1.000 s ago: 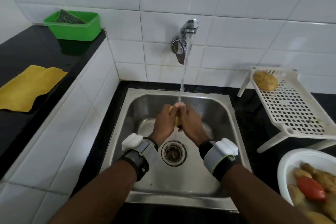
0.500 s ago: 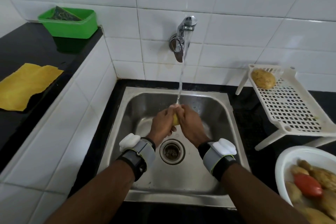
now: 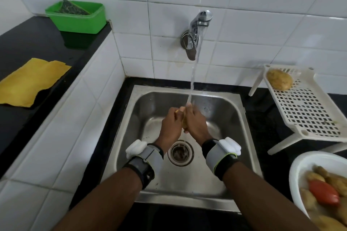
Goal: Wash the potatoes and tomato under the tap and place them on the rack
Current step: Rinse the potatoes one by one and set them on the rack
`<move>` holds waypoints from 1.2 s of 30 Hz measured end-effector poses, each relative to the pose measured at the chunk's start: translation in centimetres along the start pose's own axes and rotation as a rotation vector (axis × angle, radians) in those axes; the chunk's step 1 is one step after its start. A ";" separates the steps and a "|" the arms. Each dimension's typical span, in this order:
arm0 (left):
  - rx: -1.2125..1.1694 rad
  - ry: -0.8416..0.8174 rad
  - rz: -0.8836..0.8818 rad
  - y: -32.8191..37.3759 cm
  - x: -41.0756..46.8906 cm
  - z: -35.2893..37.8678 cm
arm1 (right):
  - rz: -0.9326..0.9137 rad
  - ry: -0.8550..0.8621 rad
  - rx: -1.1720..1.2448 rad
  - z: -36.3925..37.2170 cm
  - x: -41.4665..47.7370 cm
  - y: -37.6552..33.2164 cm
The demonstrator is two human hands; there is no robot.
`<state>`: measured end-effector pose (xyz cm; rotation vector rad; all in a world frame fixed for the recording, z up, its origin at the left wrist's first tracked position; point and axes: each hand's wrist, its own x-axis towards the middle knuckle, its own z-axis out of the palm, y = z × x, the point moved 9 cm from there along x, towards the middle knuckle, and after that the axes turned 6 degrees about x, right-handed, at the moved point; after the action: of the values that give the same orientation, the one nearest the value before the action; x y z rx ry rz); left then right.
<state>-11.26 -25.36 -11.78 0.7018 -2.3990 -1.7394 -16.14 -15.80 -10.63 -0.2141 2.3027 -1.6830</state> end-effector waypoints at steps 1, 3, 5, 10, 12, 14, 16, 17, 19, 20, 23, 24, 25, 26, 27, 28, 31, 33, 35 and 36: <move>-0.044 0.008 -0.031 -0.2 0.2 0.1 | -0.046 0.009 -0.012 0.2 -0.2 -0.1; -0.170 0.025 -0.118 -0.7 0.4 0.4 | -0.085 0.018 -0.034 0.2 -0.8 0.0; -0.234 0.043 -0.196 -1.4 0.6 0.5 | -0.112 -0.003 -0.128 0.0 -1.4 -0.2; -0.276 0.055 -0.315 -2.0 0.5 0.3 | -0.168 -0.055 -0.257 -0.3 -2.6 -0.8; -0.314 0.054 -0.344 -2.1 0.2 0.5 | -0.177 -0.021 -0.243 -0.5 -2.5 -1.1; -0.318 0.049 -0.295 -1.6 0.1 0.8 | -0.150 0.016 -0.187 -0.9 -2.1 -1.1; -0.285 0.029 -0.213 -1.1 0.0 1.0 | -0.101 0.021 -0.123 -1.2 -1.6 -0.9; -0.262 0.023 -0.166 -0.7 0.0 1.1 | -0.092 0.013 -0.129 -1.2 -1.3 -0.9; -0.223 0.032 -0.075 0.1 -0.1 0.7 | -0.085 -0.003 -0.147 -0.8 -0.5 -0.9; -0.208 0.042 -0.031 0.3 -0.2 0.5 | -0.059 -0.003 -0.120 -0.6 -0.2 -0.9; -0.119 0.029 0.137 1.6 -0.4 0.0 | 0.089 -0.020 0.076 -0.7 0.2 -0.6; -0.087 0.018 0.188 2.0 -0.5 -0.1 | 0.146 -0.044 0.156 -0.8 0.2 -0.4; -0.065 0.010 0.228 2.2 -0.4 -0.2 | 0.193 -0.073 0.226 -0.7 0.0 -0.2; -0.056 0.007 0.256 2.5 -0.4 -0.3 | 0.222 -0.103 0.274 -0.7 -0.1 -0.1; -0.052 0.009 0.271 2.6 -0.3 -0.4 | 0.236 -0.126 0.302 -0.6 -0.3 0.0; -0.059 0.014 0.266 2.6 -0.3 -0.5 | 0.236 -0.140 0.316 -0.4 -0.4 0.0; -0.163 0.052 0.126 1.8 0.0 -0.5 | 0.186 -0.131 0.329 -0.2 -0.7 -0.4; -0.300 0.108 -0.049 0.5 0.4 -0.6 | 0.104 -0.096 0.358 -0.4 -1.1 -1.2; -0.427 0.140 -0.242 -0.5 0.5 -0.3 | 0.073 -0.048 0.407 -0.6 -1.4 -1.3; -0.467 0.125 -0.306 -0.7 0.5 0.1 | 0.078 -0.016 0.407 -0.8 -1.6 -1.2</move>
<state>-11.51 -25.63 -12.51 1.1003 -1.7707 -2.1827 -14.87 -15.01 -9.07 -0.0500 1.8754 -2.0483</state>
